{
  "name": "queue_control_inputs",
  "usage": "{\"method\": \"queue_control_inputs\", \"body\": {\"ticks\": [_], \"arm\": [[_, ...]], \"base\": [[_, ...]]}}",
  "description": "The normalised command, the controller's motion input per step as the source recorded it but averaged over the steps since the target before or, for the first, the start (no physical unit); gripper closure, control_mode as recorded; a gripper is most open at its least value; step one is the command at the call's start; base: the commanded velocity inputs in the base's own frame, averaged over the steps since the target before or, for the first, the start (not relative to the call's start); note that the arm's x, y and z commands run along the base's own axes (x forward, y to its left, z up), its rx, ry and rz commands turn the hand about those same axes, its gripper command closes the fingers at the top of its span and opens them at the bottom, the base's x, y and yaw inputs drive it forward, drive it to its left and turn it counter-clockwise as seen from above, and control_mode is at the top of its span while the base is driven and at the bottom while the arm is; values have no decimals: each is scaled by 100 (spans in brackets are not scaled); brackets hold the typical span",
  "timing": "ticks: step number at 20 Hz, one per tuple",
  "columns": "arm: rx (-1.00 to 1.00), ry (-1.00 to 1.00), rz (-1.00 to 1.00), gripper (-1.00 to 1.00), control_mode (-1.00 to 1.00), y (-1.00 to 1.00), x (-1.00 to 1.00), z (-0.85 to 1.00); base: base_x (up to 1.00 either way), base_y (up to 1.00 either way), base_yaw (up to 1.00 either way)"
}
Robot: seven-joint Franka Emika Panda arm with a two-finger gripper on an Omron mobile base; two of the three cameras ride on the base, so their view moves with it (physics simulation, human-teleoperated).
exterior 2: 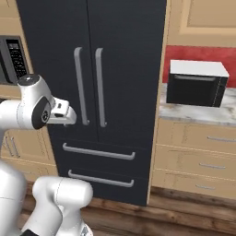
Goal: Take the lemon wedge from the fridge and place it on the plate with fish on the dining counter.
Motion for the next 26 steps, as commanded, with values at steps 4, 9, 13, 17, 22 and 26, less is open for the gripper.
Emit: {"method": "queue_control_inputs", "body": {"ticks": [4,9,13,17,22,26], "arm": [[0,0,0,-100,100,0,0,0],[0,0,0,-100,100,0,0,0],[0,0,0,-100,100,0,0,0],[0,0,0,-100,100,0,0,0],[0,-4,0,-100,-100,0,-8,0],[0,-19,0,-100,-100,2,-13,10]], "base": [[-3,0,0],[30,0,-2],[18,0,0],[0,0,0],[0,0,0],[0,0,0]]}}
